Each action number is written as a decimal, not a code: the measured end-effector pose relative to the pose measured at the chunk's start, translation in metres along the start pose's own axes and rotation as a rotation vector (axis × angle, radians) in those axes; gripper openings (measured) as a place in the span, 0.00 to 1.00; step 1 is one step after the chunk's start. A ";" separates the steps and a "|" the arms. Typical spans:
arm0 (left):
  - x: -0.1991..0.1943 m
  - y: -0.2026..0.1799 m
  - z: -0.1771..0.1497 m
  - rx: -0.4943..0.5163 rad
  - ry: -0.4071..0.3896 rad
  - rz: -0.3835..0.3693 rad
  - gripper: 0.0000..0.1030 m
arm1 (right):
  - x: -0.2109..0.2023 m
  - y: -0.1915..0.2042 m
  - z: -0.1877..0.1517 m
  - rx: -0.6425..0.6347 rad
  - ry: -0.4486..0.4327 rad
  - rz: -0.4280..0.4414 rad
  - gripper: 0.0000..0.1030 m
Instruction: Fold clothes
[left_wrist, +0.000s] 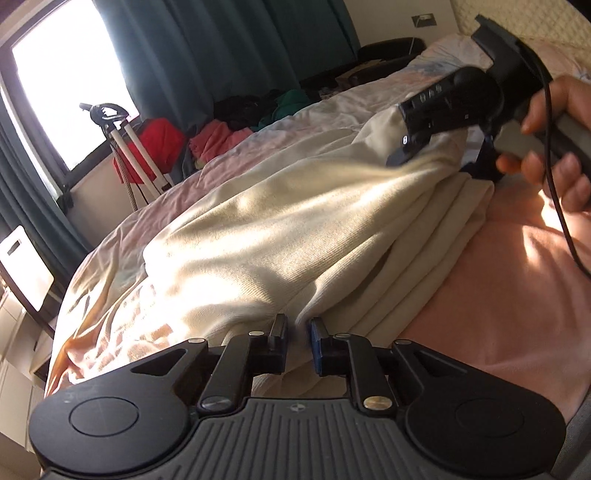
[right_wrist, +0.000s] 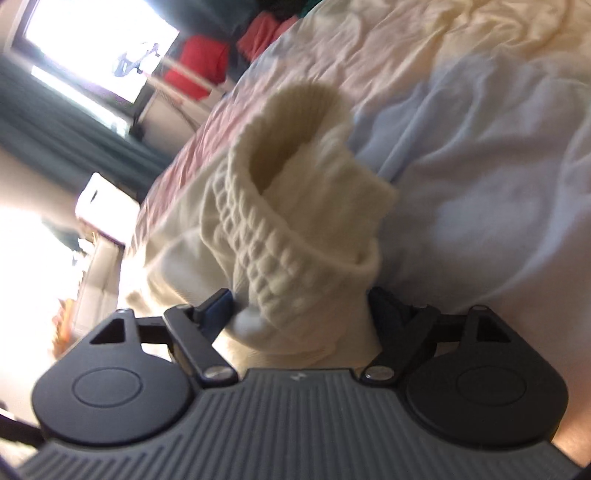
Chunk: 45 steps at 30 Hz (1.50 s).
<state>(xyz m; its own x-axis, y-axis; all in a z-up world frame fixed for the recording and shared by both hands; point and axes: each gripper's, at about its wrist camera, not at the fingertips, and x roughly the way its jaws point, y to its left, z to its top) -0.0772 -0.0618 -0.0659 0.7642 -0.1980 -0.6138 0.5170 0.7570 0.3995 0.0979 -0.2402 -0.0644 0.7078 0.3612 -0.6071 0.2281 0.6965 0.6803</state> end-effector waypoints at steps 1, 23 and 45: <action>-0.001 0.001 0.000 -0.007 0.001 -0.003 0.16 | 0.004 0.002 -0.002 -0.019 0.003 0.002 0.85; -0.004 0.010 0.002 -0.108 0.017 -0.043 0.23 | 0.003 0.035 -0.013 -0.119 0.048 0.058 0.61; 0.055 0.167 -0.058 -1.233 0.030 -0.312 0.79 | -0.016 0.047 -0.008 -0.122 -0.077 0.020 0.33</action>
